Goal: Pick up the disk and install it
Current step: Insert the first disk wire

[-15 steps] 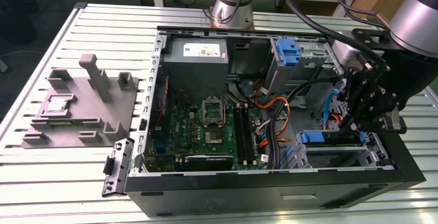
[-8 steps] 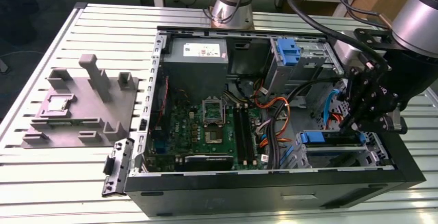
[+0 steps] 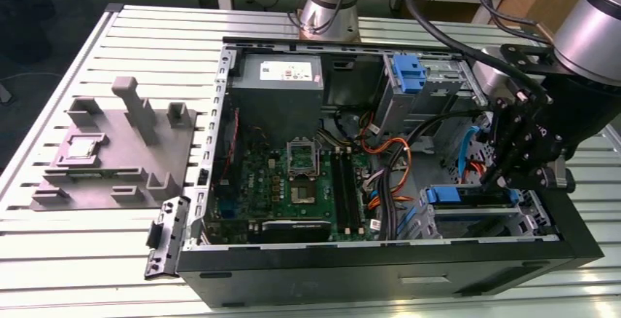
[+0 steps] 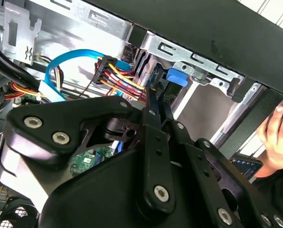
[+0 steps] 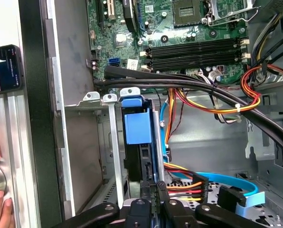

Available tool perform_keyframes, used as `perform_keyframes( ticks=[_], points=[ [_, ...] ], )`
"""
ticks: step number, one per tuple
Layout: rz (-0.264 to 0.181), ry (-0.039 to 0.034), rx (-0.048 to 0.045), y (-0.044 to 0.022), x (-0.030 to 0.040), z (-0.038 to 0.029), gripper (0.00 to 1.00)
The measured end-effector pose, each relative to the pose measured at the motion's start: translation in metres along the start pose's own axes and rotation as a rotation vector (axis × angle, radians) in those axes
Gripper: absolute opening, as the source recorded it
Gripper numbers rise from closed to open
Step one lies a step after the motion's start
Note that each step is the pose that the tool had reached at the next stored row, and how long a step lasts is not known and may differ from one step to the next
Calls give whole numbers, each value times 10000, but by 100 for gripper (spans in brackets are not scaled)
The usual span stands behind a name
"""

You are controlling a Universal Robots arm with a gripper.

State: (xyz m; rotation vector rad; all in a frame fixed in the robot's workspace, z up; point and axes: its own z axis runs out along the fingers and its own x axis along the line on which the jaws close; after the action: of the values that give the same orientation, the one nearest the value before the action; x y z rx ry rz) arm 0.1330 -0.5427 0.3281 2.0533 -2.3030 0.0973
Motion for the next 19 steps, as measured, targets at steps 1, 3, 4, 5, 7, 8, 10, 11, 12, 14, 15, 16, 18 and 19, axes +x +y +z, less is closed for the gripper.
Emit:
perform_keyframes(
  ticks=[1, 3, 4, 5, 7, 8, 10, 11, 12, 14, 15, 16, 18, 19],
  points=[
    [3, 3, 0, 0, 2, 5, 17],
    [6, 5, 0, 0, 3, 7, 17],
    [7, 5, 0, -1, 3, 7, 17],
    [8, 4, 0, -1, 3, 8, 17],
    [9, 2, -1, 0, 3, 9, 17],
    [10, 1, -1, 0, 3, 9, 17],
    [11, -7, -1, 0, 3, 11, 18],
    [11, -8, -2, -1, 3, 5, 18],
    [11, -7, -5, 0, 5, -10, 24],
    [10, -1, -11, -1, 9, -61, 24],
    [9, 0, -15, -1, 11, -83, 24],
    [9, 2, -18, -2, 13, -105, 24],
    [8, 5, -28, -2, 15, -131, 24],
    [8, 4, -33, -2, 16, -136, 24]
  ],
)
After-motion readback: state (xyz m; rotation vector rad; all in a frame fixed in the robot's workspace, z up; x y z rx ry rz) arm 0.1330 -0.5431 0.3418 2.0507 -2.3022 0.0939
